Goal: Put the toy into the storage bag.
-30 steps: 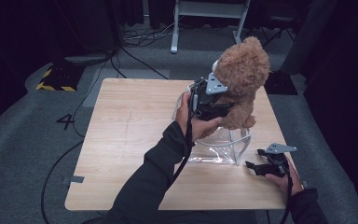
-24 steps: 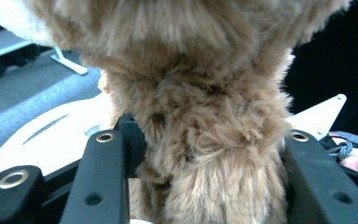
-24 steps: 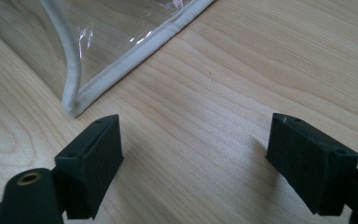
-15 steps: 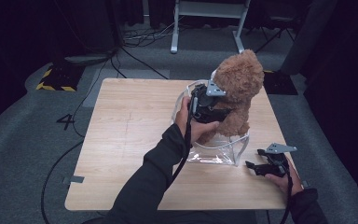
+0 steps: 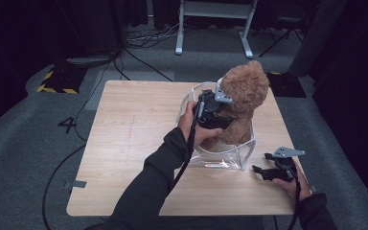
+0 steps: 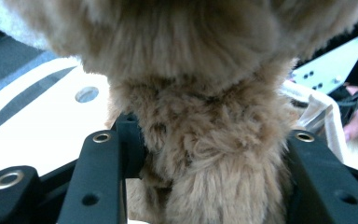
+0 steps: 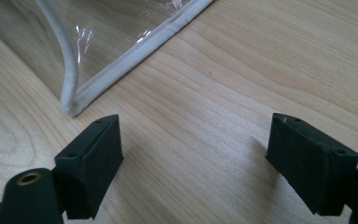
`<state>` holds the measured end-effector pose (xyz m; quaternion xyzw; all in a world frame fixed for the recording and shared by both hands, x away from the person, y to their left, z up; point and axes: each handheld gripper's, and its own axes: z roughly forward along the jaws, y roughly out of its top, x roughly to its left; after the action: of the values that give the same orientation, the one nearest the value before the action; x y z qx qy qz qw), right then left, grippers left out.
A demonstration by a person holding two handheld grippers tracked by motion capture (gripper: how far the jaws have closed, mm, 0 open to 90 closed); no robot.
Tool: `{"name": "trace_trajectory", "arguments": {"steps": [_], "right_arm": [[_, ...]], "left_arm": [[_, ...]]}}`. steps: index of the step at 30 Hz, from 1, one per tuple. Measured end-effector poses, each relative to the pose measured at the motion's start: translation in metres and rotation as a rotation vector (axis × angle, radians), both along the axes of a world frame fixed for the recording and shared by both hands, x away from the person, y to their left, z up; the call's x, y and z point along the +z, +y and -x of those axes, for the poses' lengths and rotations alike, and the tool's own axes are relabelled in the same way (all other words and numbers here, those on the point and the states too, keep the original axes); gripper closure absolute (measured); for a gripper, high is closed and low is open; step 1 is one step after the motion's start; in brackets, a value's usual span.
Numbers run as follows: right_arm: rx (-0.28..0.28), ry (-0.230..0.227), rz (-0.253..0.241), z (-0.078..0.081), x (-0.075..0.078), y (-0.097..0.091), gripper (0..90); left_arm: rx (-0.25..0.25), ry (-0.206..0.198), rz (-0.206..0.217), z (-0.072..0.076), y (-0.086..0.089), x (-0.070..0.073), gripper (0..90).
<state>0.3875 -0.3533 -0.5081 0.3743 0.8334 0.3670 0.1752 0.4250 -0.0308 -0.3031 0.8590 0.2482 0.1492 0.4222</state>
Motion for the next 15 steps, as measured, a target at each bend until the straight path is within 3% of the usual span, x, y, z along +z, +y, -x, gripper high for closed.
{"name": "trace_trajectory", "arguments": {"steps": [1, 8, 15], "right_arm": [[0.000, 0.000, 0.000, 0.0000, 0.0000, 0.0000, 17.8], [0.000, 0.000, 0.000, 0.0000, 0.0000, 0.0000, 17.8], [0.000, 0.000, 0.000, 0.0000, 0.0000, 0.0000, 17.8]], "left_arm": [[-0.007, 0.000, -0.024, 0.0002, -0.0017, -0.0004, 51.8], [-0.018, 0.002, -0.056, 0.0001, -0.0048, 0.0003, 50.9], [-0.025, 0.026, -0.121, -0.0025, -0.0088, 0.0009, 50.2]]}}
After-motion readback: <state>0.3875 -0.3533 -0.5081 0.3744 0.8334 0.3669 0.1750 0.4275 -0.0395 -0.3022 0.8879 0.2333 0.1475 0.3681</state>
